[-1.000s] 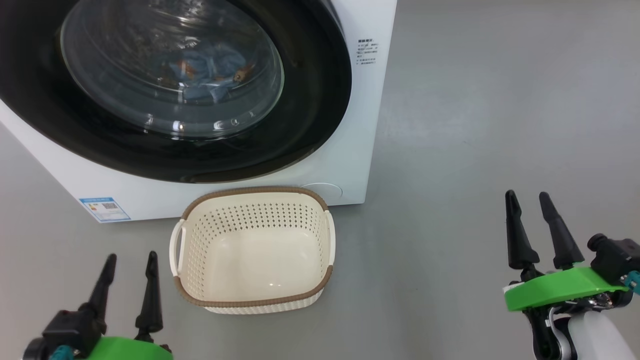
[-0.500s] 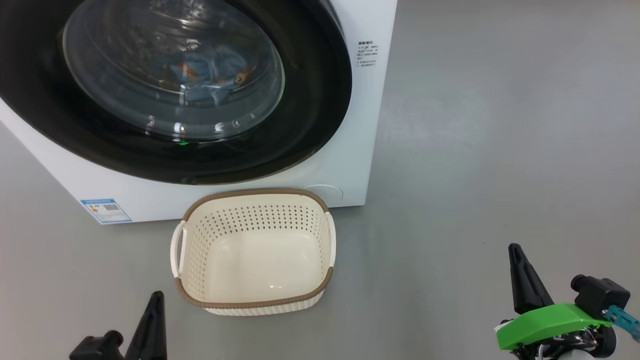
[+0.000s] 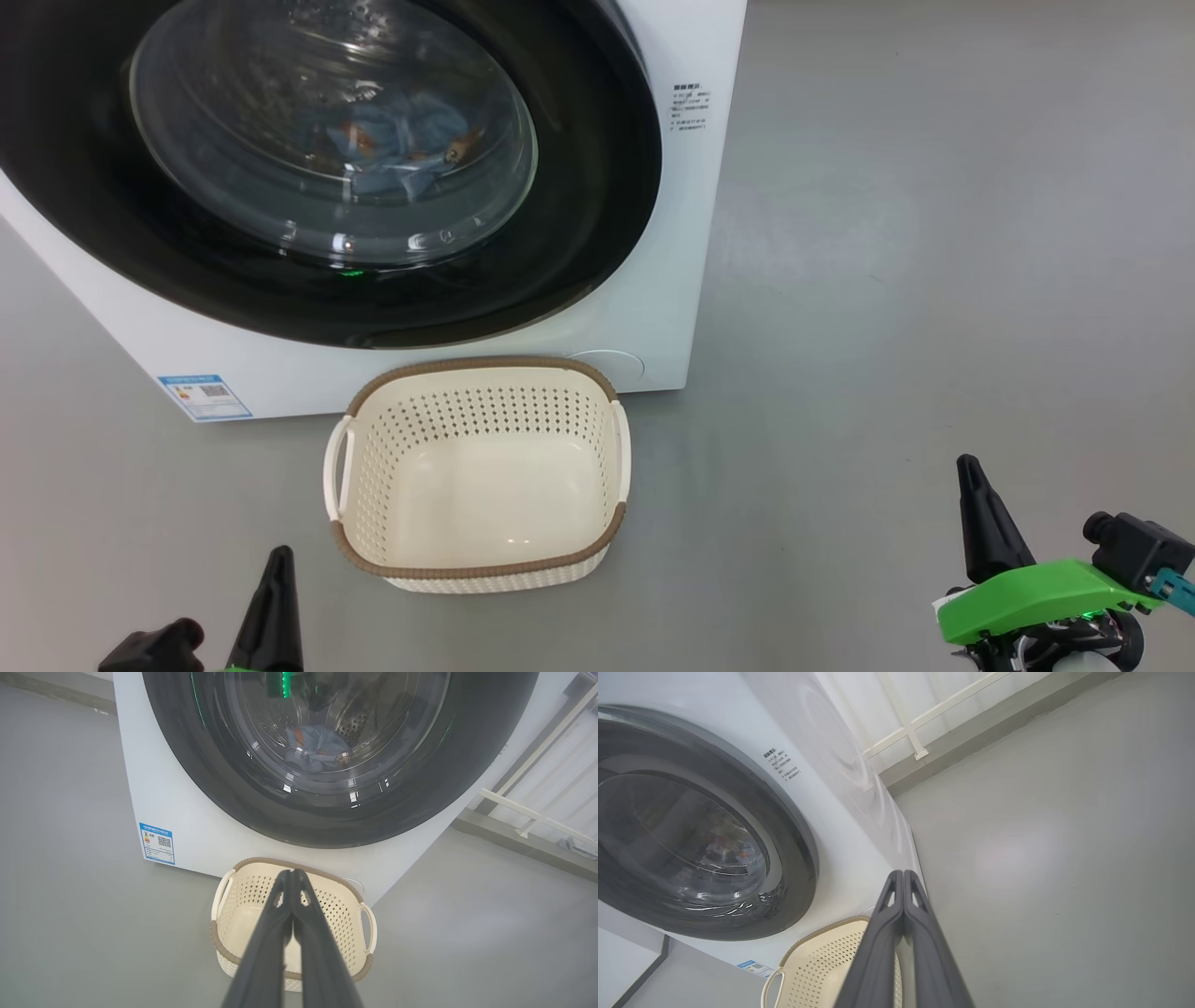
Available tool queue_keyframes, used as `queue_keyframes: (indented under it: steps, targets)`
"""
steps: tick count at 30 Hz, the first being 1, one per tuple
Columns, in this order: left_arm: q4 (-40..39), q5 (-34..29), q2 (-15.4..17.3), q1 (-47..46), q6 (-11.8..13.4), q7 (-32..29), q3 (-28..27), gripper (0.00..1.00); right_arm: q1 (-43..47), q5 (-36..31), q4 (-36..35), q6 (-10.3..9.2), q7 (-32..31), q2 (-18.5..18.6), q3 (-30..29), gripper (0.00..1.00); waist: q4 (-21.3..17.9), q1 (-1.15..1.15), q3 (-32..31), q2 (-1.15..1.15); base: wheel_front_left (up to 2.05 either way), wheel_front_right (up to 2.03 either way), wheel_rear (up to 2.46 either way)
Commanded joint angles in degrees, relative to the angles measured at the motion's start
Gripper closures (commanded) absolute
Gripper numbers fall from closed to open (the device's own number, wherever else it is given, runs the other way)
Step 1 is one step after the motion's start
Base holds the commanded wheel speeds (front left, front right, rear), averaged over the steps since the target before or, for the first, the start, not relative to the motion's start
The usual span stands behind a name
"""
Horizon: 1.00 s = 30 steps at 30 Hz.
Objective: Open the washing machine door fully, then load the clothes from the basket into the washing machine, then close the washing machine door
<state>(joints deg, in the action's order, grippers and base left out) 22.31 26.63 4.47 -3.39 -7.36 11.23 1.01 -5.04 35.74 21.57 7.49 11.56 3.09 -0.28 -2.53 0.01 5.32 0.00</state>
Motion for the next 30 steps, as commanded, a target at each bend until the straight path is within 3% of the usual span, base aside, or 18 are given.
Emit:
queue_keyframes:
  steps: [1, 30]
  targets:
    - [-1.8, 1.7, 0.6, -1.3, 0.1, -0.3, -0.9, 1.00, -1.2, 1.3, -1.7, 0.00, -0.3, 0.5, -0.3, 1.00, 0.0, -0.01, -0.1, 0.00, 0.00, 0.00, 0.00]
    - [-3.5, 20.1, 0.0, -1.8, 0.0, -5.4, -2.8, 1.00, -1.2, 17.6, -3.3, 0.00, -5.1, 0.6, -1.6, 1.00, 0.8, -0.01, -1.6, 0.00, 0.00, 0.00, 0.00]
